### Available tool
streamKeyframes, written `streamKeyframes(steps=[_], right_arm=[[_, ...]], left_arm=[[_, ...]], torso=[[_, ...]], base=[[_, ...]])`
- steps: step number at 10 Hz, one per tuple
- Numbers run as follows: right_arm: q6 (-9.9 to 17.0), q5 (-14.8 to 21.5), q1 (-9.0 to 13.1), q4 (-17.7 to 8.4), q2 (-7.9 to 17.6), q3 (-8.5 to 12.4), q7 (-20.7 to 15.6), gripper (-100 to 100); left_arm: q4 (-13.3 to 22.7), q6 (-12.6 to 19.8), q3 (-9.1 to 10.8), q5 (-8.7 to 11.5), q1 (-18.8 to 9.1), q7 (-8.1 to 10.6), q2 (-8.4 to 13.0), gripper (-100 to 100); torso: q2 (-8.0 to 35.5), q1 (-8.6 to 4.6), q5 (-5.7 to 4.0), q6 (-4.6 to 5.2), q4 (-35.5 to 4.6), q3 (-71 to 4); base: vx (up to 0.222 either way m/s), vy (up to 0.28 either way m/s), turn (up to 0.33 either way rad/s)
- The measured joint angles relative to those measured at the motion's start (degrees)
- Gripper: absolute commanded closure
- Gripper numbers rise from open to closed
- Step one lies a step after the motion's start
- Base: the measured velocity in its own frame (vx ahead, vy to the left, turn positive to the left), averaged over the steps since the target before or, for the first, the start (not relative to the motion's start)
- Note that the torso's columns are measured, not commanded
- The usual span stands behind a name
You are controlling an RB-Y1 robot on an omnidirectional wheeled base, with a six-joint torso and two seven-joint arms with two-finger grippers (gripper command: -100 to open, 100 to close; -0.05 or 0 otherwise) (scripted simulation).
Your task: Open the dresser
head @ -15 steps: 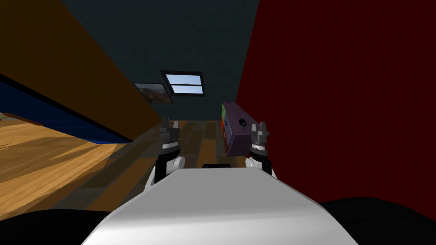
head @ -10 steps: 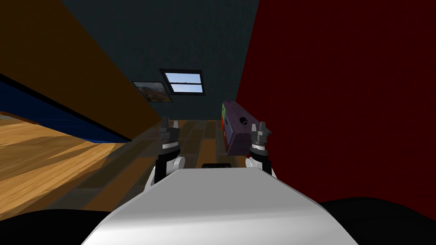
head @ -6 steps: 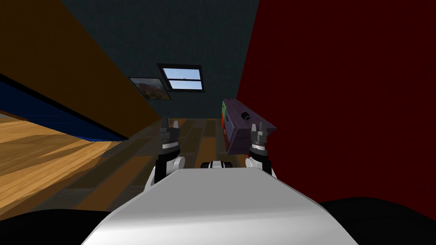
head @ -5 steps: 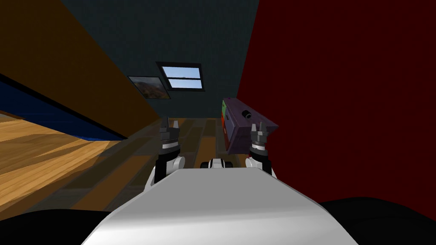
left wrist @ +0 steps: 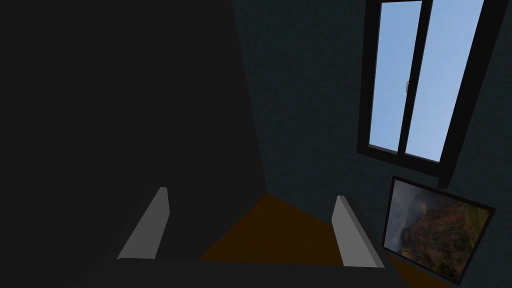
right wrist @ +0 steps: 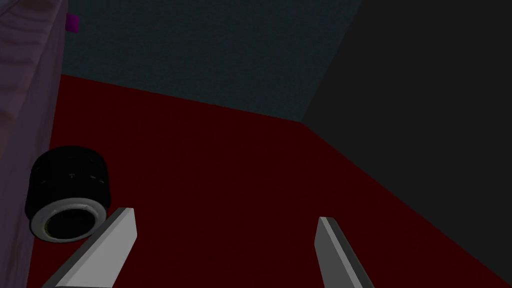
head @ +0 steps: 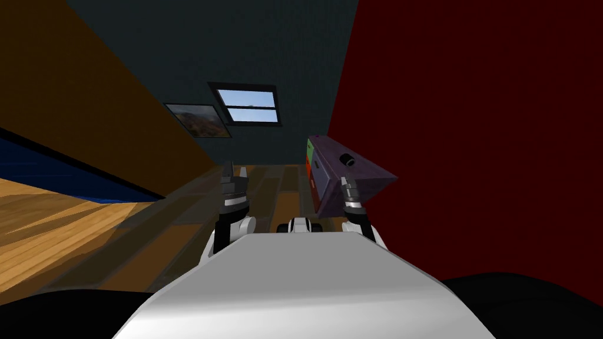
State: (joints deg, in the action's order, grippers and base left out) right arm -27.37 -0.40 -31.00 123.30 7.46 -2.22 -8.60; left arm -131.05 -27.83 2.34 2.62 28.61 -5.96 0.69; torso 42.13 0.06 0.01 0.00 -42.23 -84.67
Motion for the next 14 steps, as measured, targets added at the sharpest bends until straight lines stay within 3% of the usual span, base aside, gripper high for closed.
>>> streamKeyframes(steps=[2, 6, 9, 11, 14], right_arm=[[3.77, 3.45, -1.02, -2.11, 2.47, 0.18, 0.27, -100], [8.38, 8.92, -1.29, -6.03, 5.28, 0.52, 0.57, -100], [13.24, 13.92, -3.18, -7.56, 7.86, 0.39, 0.71, -100], [15.98, 16.75, -2.51, -10.71, 9.41, 0.82, 0.96, -100], [20.05, 21.15, -3.14, -12.94, 10.62, 0.60, 0.80, -100]], left_arm=[[0.00, 0.00, 0.00, 0.00, 0.00, 0.00, 0.00, 0], [0.00, 0.00, 0.01, 0.00, -0.01, 0.00, 0.01, 0], [0.00, 0.00, 0.00, 0.00, -0.01, 0.00, 0.00, 0], [0.00, 0.00, 0.00, 0.00, -0.01, 0.00, 0.00, 0], [0.00, 0.00, 0.00, 0.00, -0.02, 0.00, 0.00, 0]], torso=[[0.08, -0.02, -0.01, 0.00, -0.04, 0.06], [0.06, -0.24, -0.07, 0.00, -0.04, 0.06], [-0.20, -0.10, -0.07, -0.07, 0.09, -0.11], [0.09, -0.17, -0.05, 0.00, -0.04, 0.08], [0.27, -0.06, 0.00, -0.01, -0.08, 0.16]], base=[[0.243, 0.129, -0.076], [0.190, 0.094, -0.052], [0.189, 0.128, -0.053], [0.193, 0.099, -0.055], [0.195, 0.102, -0.058]])
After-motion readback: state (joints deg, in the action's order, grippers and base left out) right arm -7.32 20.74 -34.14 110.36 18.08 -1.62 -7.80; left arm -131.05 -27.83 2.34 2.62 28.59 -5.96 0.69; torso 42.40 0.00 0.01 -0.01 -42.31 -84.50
